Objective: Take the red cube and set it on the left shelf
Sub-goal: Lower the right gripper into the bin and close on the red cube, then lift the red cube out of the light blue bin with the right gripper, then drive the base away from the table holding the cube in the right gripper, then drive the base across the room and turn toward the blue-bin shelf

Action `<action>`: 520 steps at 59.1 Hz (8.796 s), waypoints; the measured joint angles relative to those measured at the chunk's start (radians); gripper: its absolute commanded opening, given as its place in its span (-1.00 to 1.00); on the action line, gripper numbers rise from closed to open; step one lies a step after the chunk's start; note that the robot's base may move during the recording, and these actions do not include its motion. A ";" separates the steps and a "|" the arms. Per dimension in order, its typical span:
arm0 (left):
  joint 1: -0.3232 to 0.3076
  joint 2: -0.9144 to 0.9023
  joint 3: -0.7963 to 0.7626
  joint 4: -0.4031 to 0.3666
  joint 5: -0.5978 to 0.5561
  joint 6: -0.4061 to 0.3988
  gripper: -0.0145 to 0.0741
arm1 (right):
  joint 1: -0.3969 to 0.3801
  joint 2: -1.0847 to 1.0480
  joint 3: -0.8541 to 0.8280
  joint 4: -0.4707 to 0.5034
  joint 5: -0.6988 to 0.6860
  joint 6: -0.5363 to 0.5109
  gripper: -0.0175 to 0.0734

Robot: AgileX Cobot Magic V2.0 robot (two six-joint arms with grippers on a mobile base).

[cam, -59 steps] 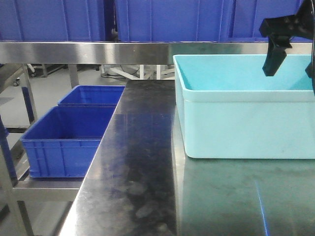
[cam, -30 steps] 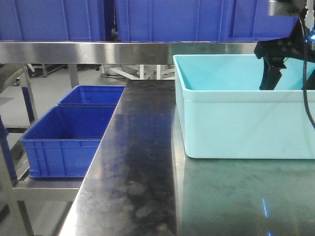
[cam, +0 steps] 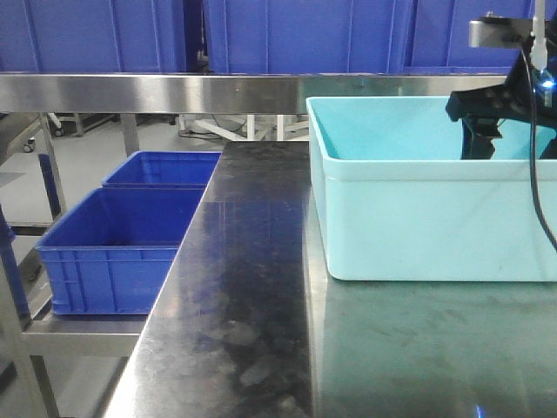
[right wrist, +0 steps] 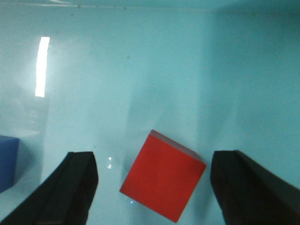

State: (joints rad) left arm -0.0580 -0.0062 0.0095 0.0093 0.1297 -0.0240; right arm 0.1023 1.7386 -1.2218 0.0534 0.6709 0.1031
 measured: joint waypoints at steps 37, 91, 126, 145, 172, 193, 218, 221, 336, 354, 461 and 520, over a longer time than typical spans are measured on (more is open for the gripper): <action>0.000 0.000 0.000 0.000 0.000 0.000 -0.44 | 0.000 0.046 0.000 0.000 -0.013 0.000 0.68; 0.000 0.000 0.000 0.000 0.000 0.000 -0.44 | 0.014 -0.211 -0.003 -0.004 -0.109 0.000 -0.49; 0.000 0.000 0.000 0.000 0.000 0.000 -0.44 | 0.205 -0.738 0.152 -0.004 -0.110 0.000 -0.49; 0.000 0.000 0.000 0.000 0.000 0.000 -0.44 | 0.211 -0.984 0.441 -0.004 -0.218 0.000 -0.49; 0.000 0.000 0.000 0.000 0.000 0.000 -0.44 | 0.211 -1.107 0.536 -0.004 -0.240 0.002 -0.49; 0.000 0.000 0.000 0.000 0.000 0.000 -0.44 | 0.211 -1.107 0.536 -0.004 -0.234 0.002 -0.49; 0.000 0.000 0.000 0.000 0.000 0.000 -0.44 | 0.211 -1.107 0.536 -0.004 -0.234 0.002 -0.49; 0.000 0.000 0.000 0.000 0.000 0.000 -0.44 | 0.211 -1.107 0.536 -0.004 -0.234 0.002 -0.49; 0.000 0.000 0.000 0.000 0.000 0.000 -0.44 | 0.211 -1.108 0.536 -0.004 -0.233 0.002 -0.49; 0.000 0.000 0.000 0.000 0.000 0.000 -0.44 | 0.211 -1.108 0.536 -0.004 -0.233 0.002 -0.49; 0.000 0.000 0.000 0.000 0.000 0.000 -0.44 | 0.211 -1.108 0.536 -0.004 -0.232 0.002 -0.49; 0.000 0.000 0.000 0.000 0.000 0.000 -0.44 | 0.211 -1.108 0.536 -0.004 -0.232 0.002 -0.49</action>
State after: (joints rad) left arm -0.0580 -0.0062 0.0095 0.0093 0.1297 -0.0240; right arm 0.3136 0.6311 -0.6860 0.0496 0.4390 0.1052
